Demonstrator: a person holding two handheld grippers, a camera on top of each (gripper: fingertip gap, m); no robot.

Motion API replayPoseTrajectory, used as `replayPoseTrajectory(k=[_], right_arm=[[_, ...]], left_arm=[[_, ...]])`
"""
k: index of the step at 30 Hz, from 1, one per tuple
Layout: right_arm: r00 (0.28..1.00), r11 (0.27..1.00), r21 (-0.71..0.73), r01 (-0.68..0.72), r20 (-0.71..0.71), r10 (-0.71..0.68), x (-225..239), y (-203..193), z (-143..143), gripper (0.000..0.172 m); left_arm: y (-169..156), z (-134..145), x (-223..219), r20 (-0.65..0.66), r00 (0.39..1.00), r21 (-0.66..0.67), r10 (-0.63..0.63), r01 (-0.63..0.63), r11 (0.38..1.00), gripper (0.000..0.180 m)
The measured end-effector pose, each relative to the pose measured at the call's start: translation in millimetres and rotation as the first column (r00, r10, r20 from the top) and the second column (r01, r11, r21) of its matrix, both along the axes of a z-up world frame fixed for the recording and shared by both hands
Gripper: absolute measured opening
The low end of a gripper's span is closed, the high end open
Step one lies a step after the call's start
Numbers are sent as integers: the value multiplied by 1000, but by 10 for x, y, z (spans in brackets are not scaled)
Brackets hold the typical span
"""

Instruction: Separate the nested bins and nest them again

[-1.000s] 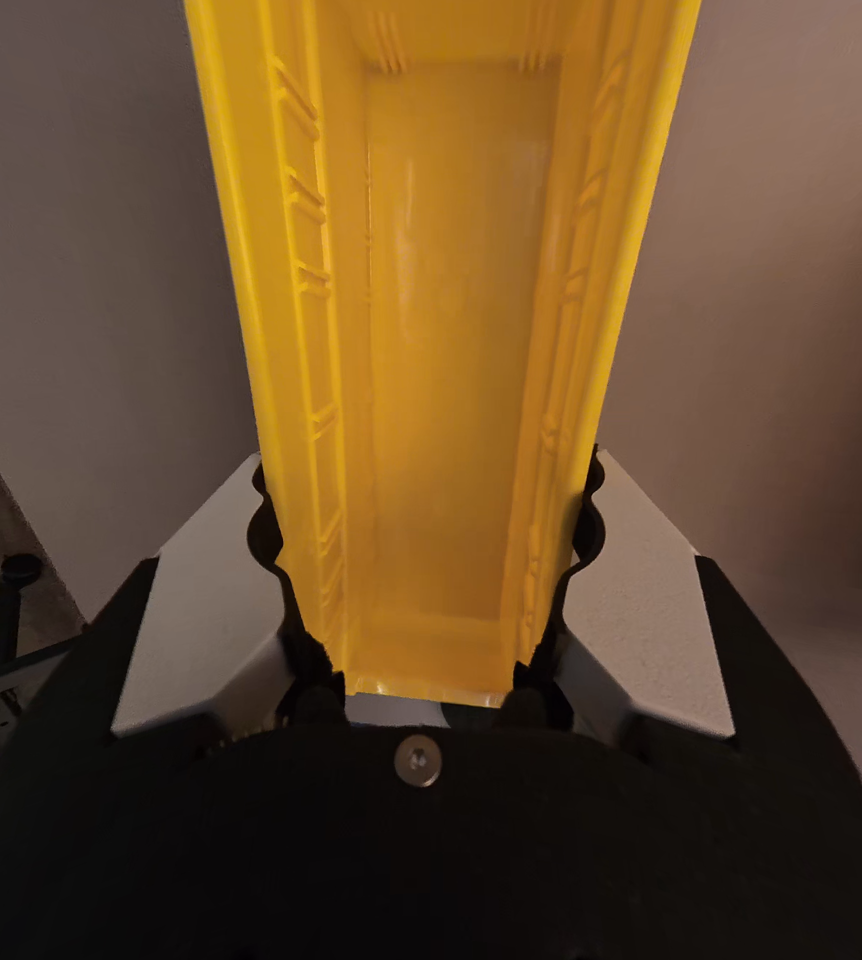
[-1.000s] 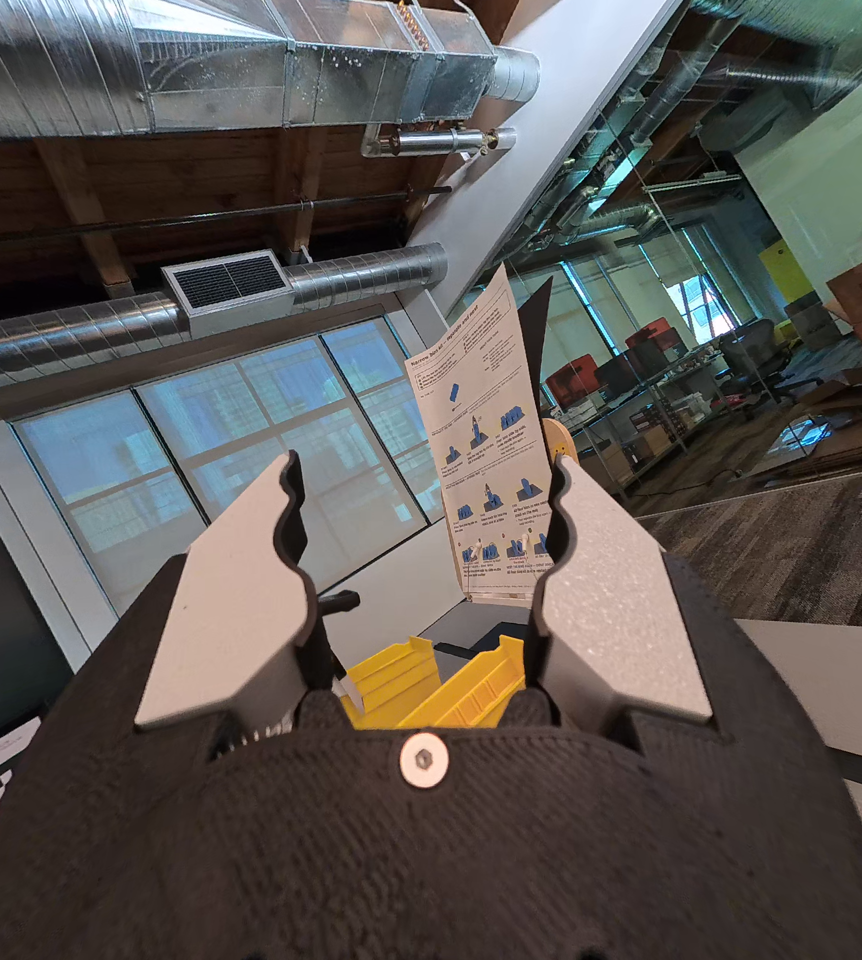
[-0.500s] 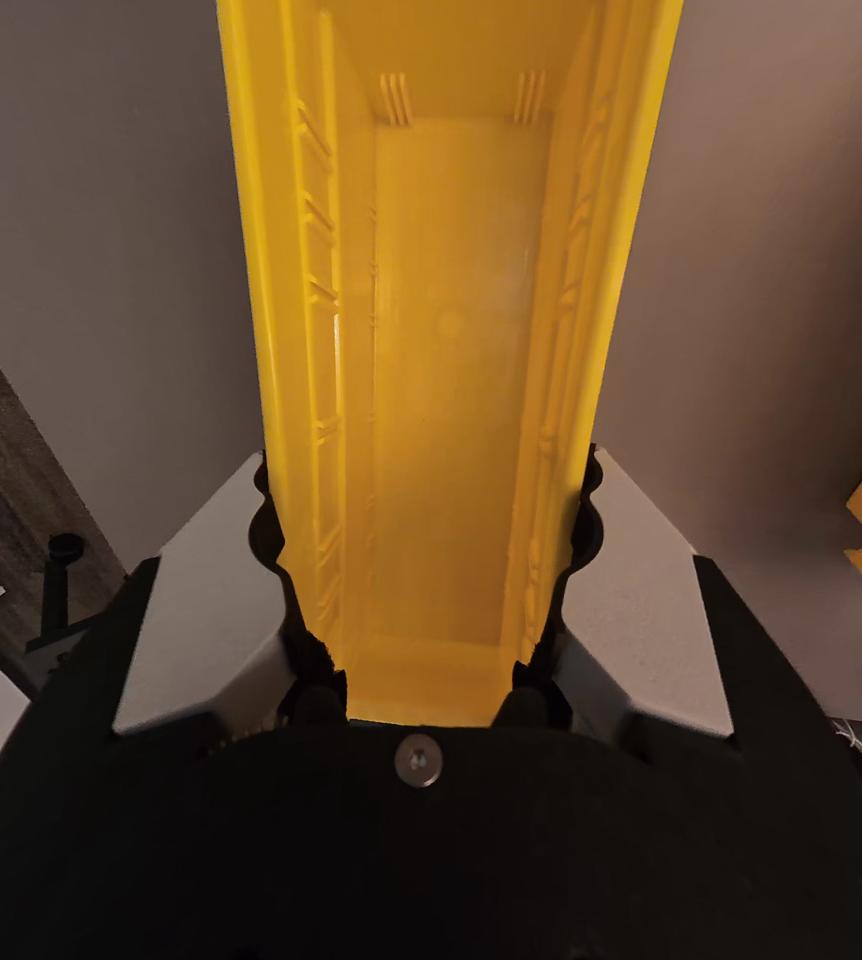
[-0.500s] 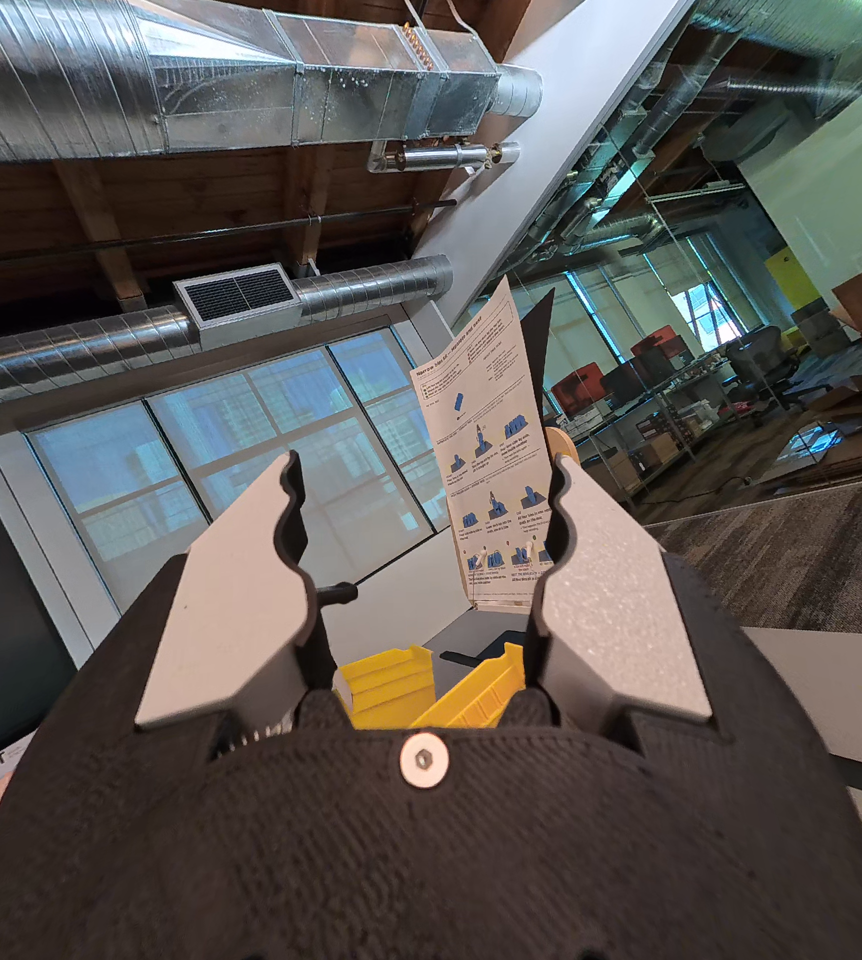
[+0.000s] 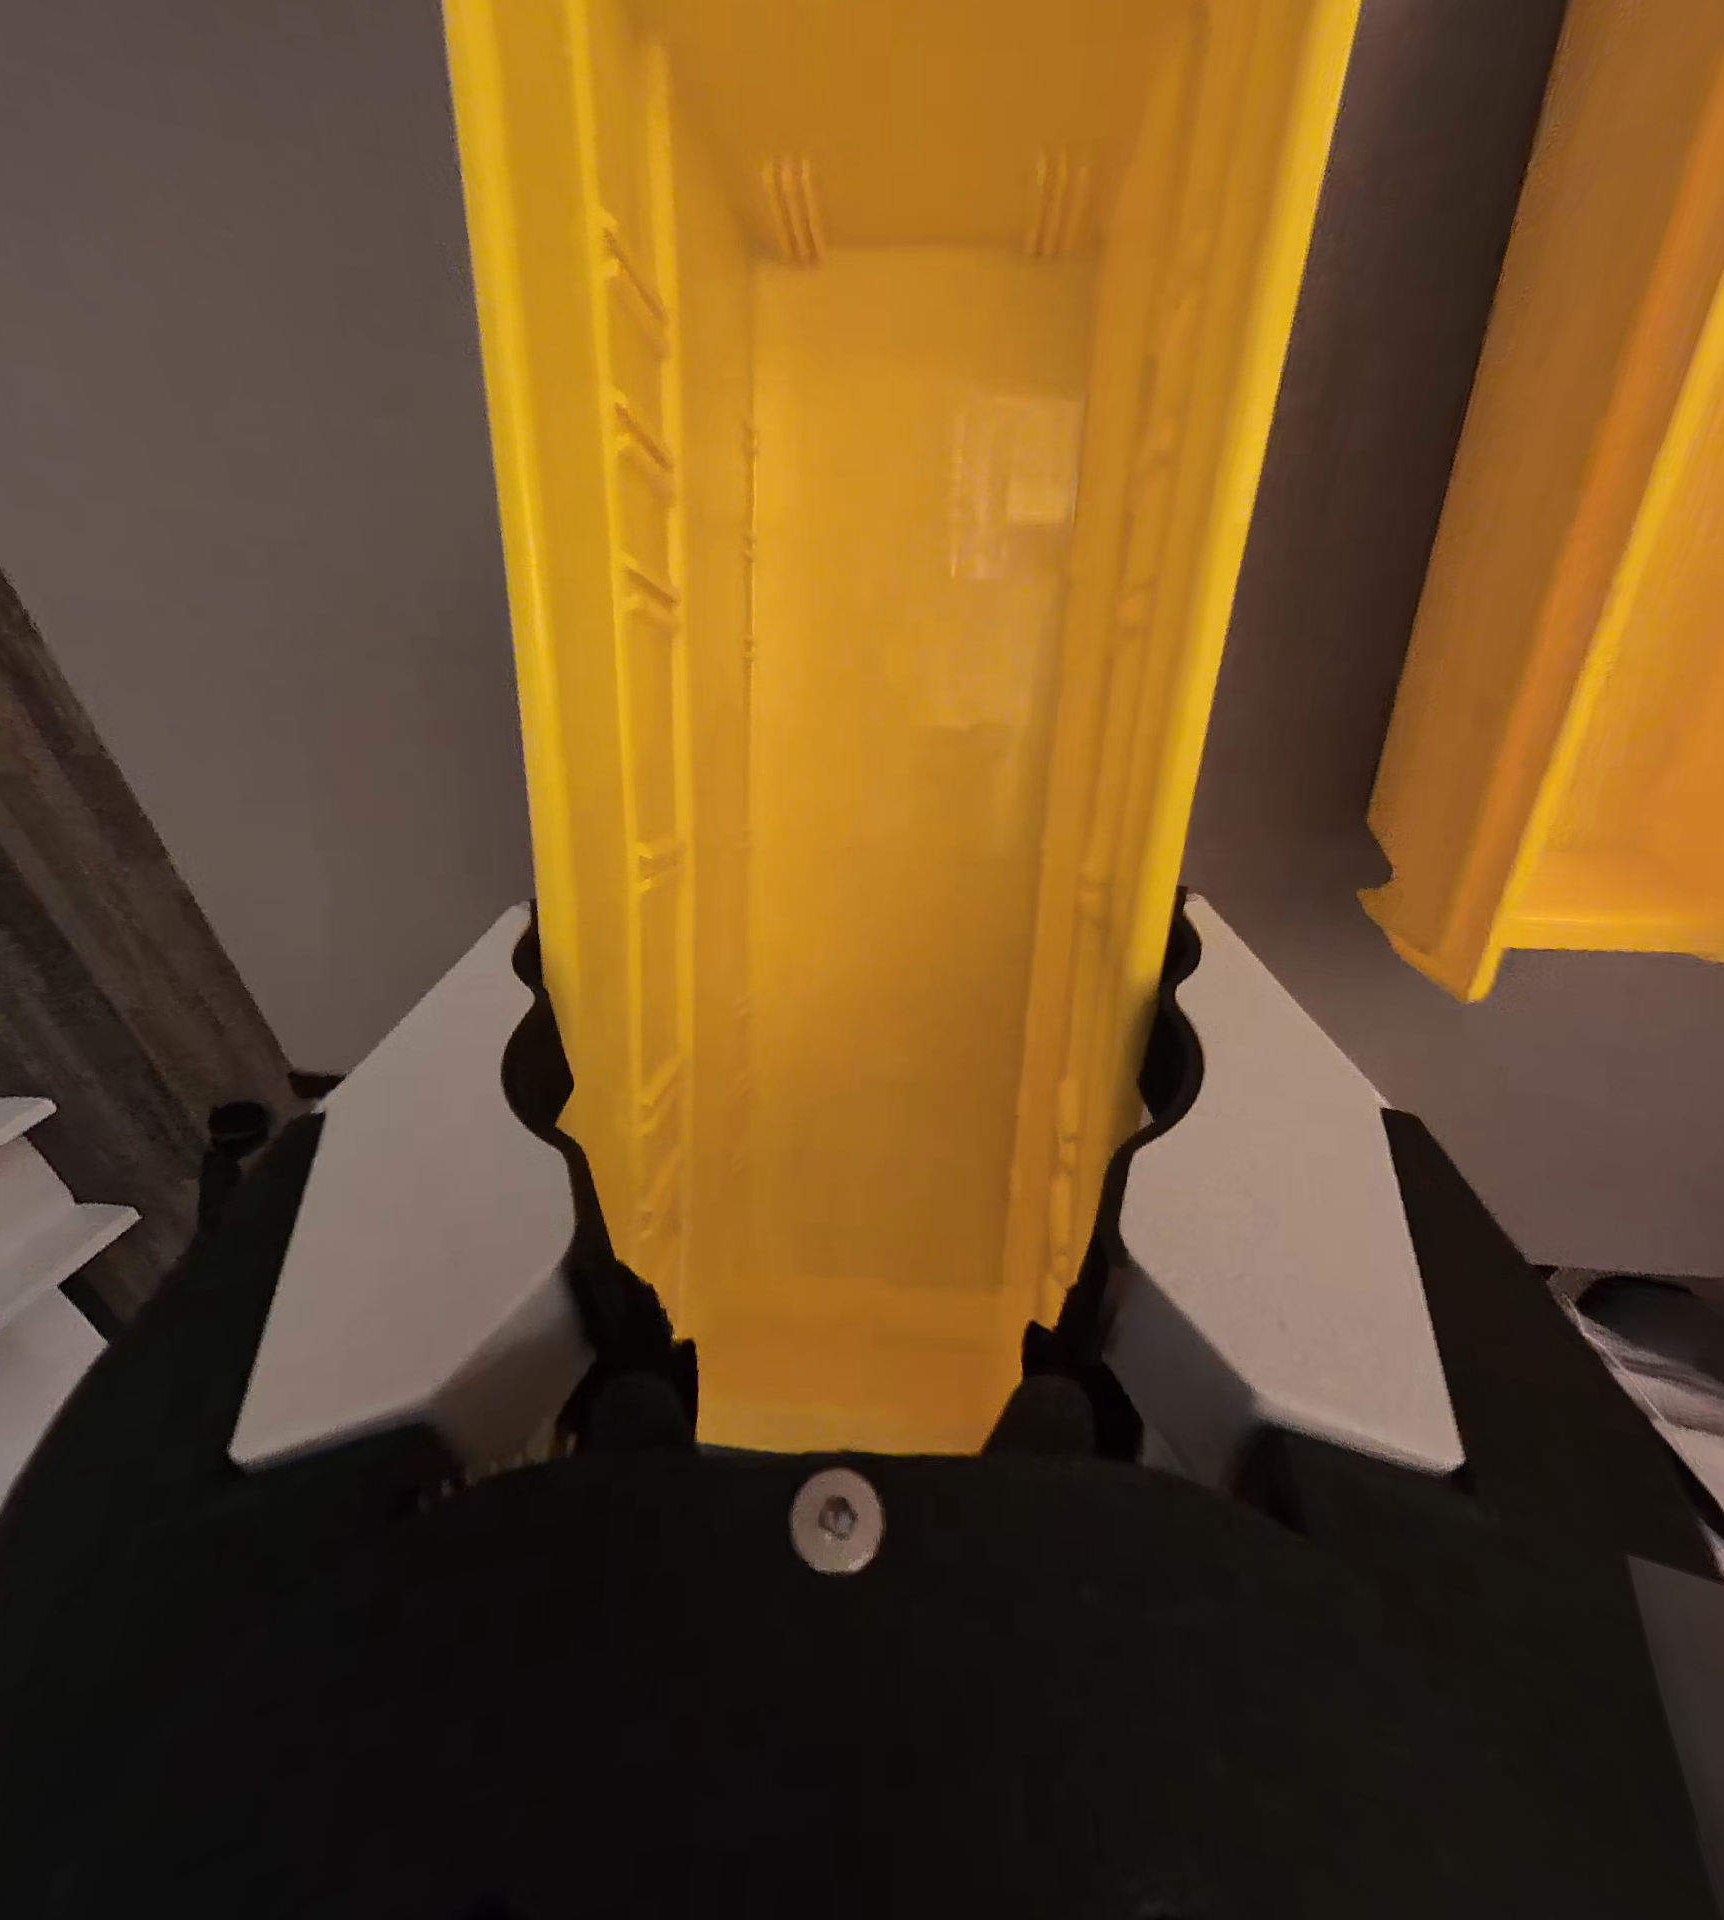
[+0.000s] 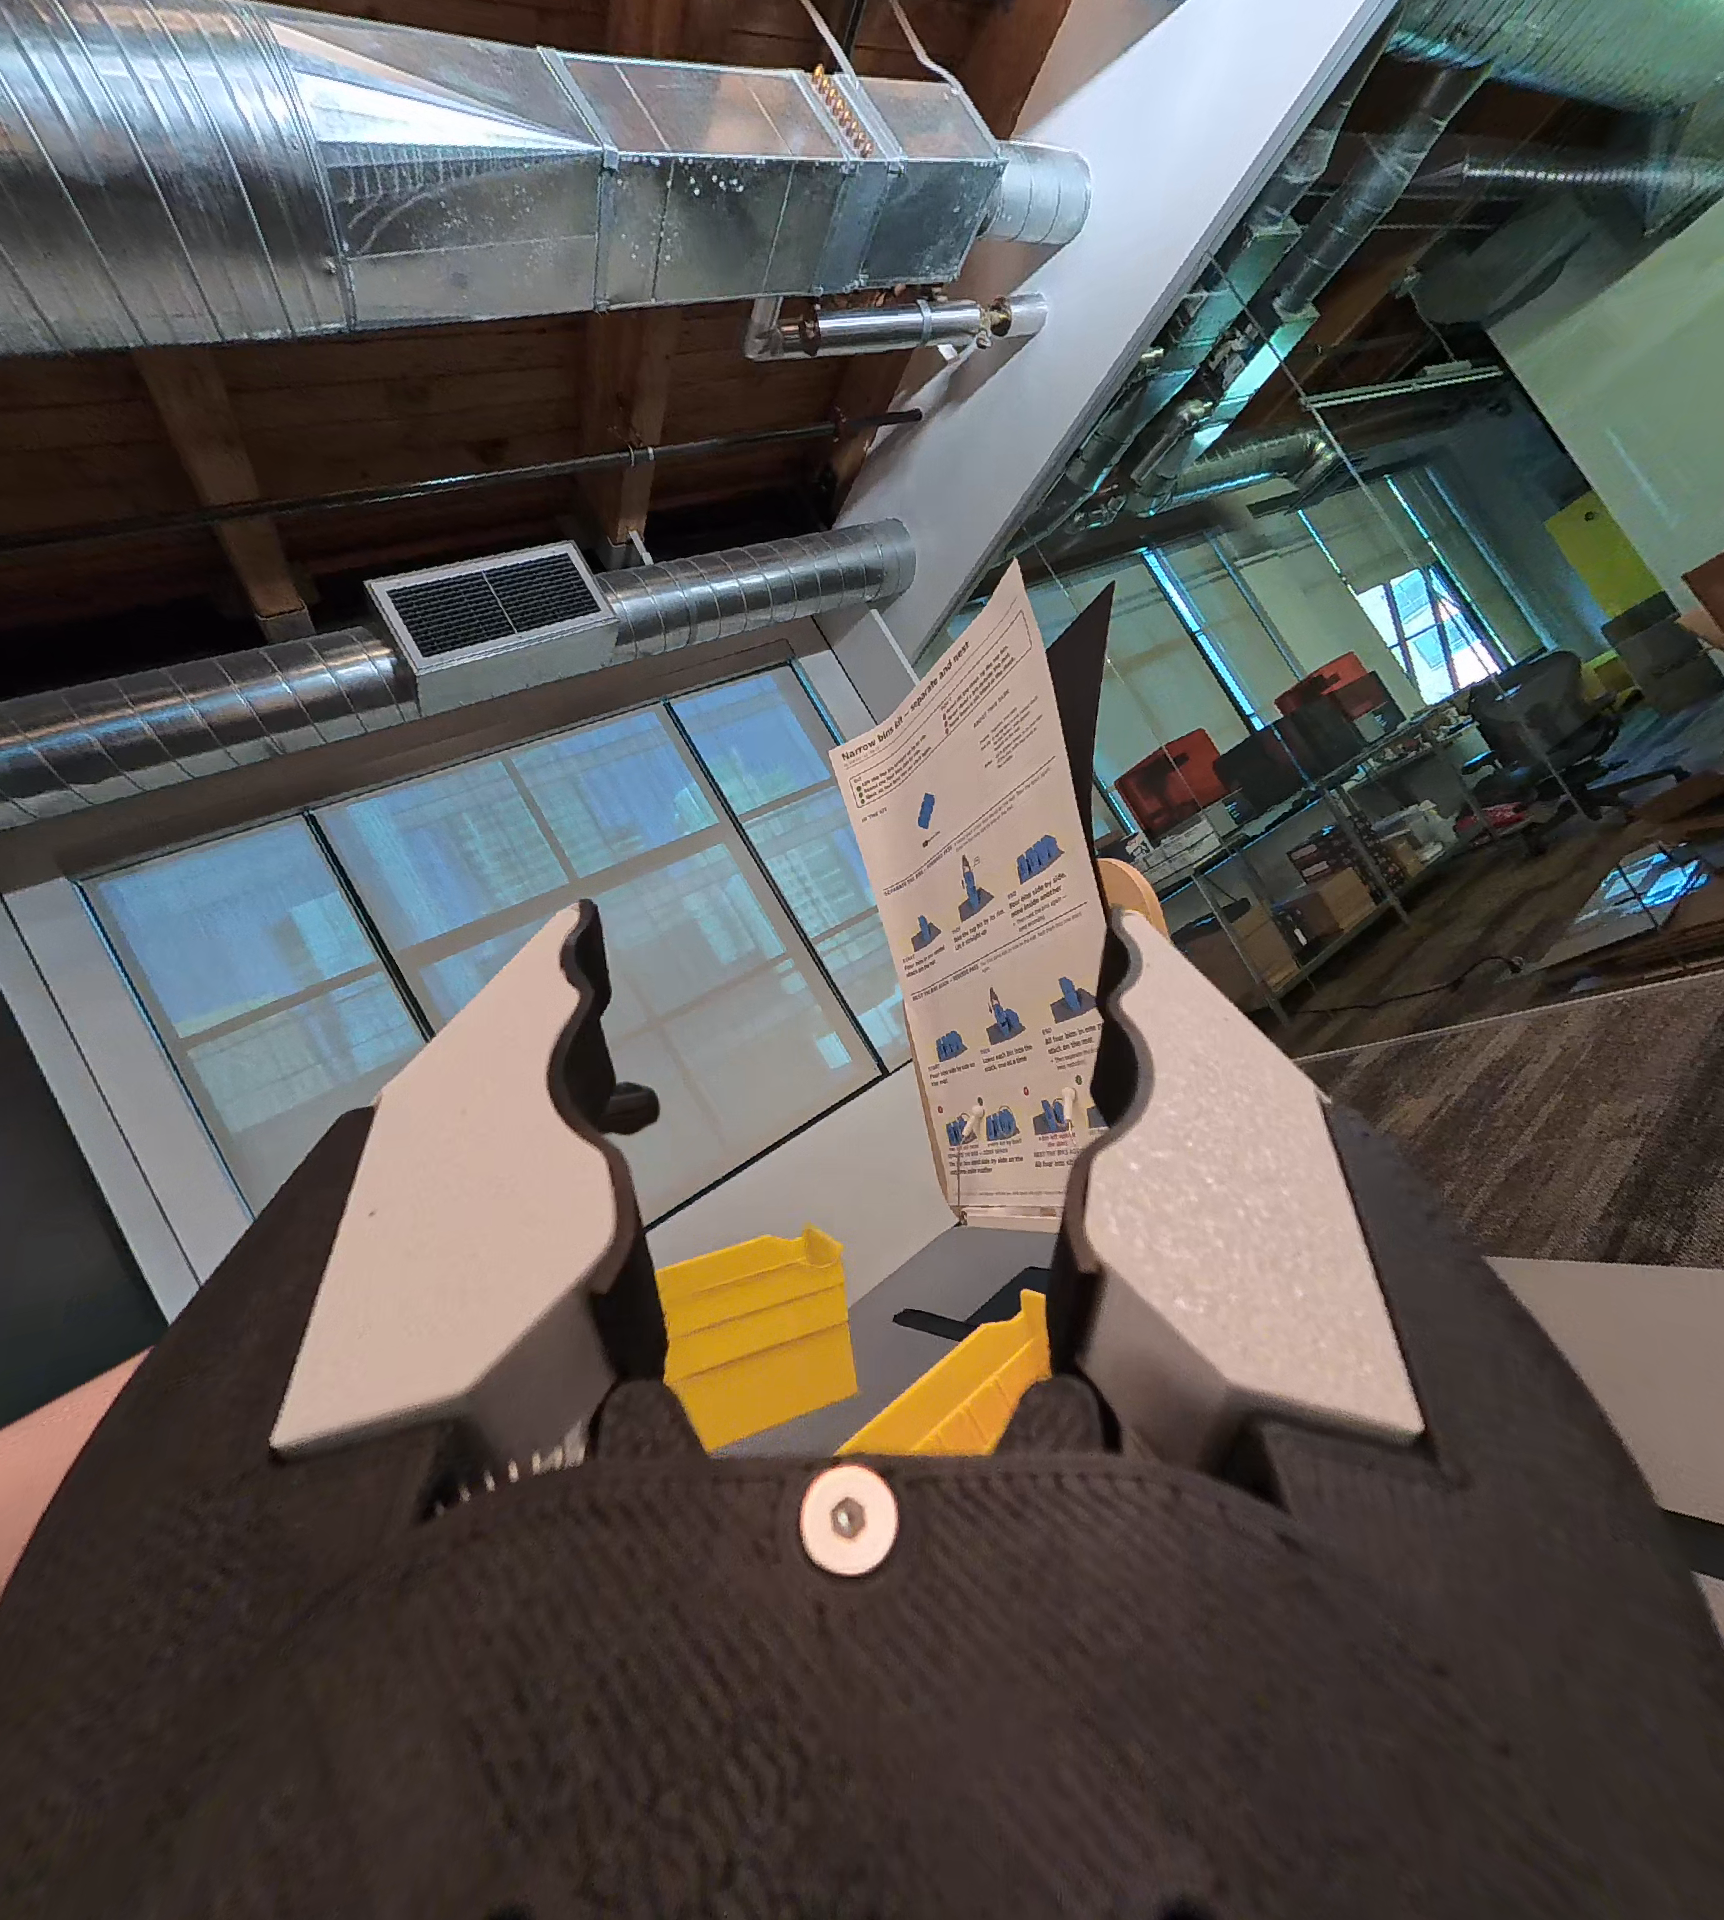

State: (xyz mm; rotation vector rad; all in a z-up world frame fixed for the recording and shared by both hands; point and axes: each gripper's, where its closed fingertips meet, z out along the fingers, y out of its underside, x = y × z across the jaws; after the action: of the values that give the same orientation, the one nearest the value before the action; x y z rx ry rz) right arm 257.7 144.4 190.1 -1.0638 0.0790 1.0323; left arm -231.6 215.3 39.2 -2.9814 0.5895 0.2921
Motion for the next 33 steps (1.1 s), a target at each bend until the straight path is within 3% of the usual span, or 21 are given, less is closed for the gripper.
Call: replayPoseTrajectory(k=[8, 12, 21, 33], right_arm=[[999, 1000, 5, -17, -27, 17, 37, -6, -10, 95], [999, 999, 7, -37, -38, 38, 24, -9, -13, 94], [997, 999, 21, -43, -58, 44, 77, -57, 0, 94], [993, 997, 35, -68, -89, 71, 100, -59, 1, 93]], left_arm=[[-162, 439, 438, -69, 996, 53, -51, 55, 997, 115], [-221, 520, 791, -73, 994, 42, -76, 80, 996, 115], [-141, 229, 1664, 71, 996, -45, -62, 66, 997, 115], [12, -112, 2087, 49, 999, -84, 23, -19, 996, 115]])
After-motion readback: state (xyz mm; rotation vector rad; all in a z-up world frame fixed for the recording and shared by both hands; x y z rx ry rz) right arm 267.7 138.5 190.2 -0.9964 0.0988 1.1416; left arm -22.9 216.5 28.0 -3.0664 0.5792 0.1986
